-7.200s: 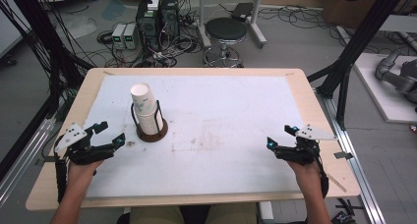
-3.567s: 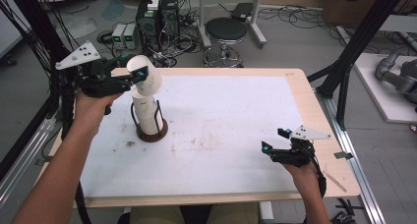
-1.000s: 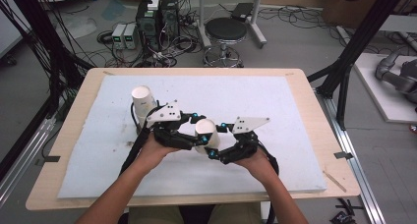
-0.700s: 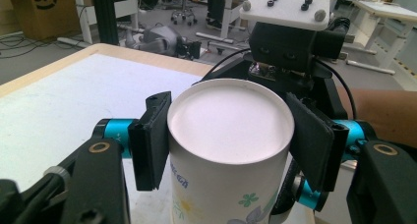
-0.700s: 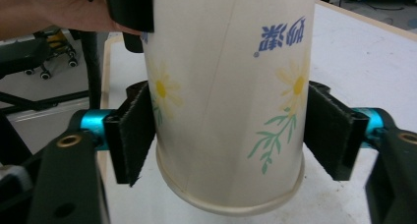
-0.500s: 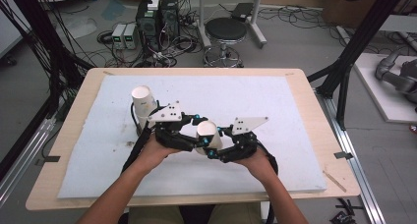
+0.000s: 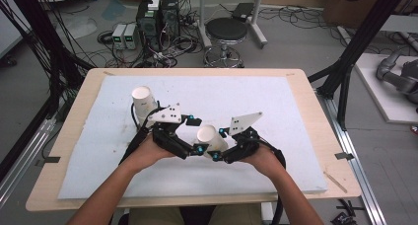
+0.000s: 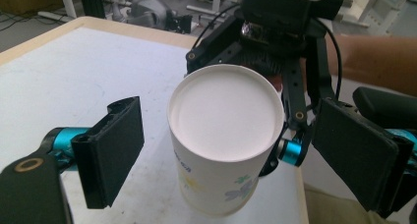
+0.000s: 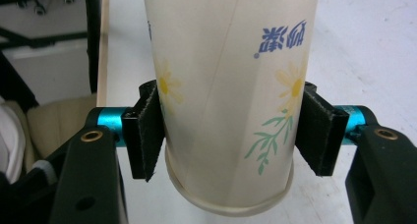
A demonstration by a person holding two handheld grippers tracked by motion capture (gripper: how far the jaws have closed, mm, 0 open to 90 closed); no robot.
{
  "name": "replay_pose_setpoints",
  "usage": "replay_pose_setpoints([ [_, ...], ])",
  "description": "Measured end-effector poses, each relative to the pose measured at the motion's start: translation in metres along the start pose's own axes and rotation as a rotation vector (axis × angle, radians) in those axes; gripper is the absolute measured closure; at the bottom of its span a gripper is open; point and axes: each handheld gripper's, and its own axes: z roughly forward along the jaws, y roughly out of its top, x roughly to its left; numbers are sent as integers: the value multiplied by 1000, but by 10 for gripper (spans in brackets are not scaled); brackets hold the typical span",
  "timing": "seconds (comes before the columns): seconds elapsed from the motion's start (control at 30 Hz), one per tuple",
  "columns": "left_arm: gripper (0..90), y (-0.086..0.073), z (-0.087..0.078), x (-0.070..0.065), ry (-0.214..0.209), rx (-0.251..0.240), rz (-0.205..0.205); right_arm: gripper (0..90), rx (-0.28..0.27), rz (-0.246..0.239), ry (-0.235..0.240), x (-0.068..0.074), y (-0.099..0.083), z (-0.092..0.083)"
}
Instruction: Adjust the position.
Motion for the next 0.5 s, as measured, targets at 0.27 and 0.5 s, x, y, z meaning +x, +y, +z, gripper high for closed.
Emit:
replay_pose_setpoints([
  [0.27,125,4,-2,3,-13,84,17,356,129,-64,29,0,16,2],
  [0.5,153,1,3,4,-39,136,19,353,251,-145,27,5,32,5],
])
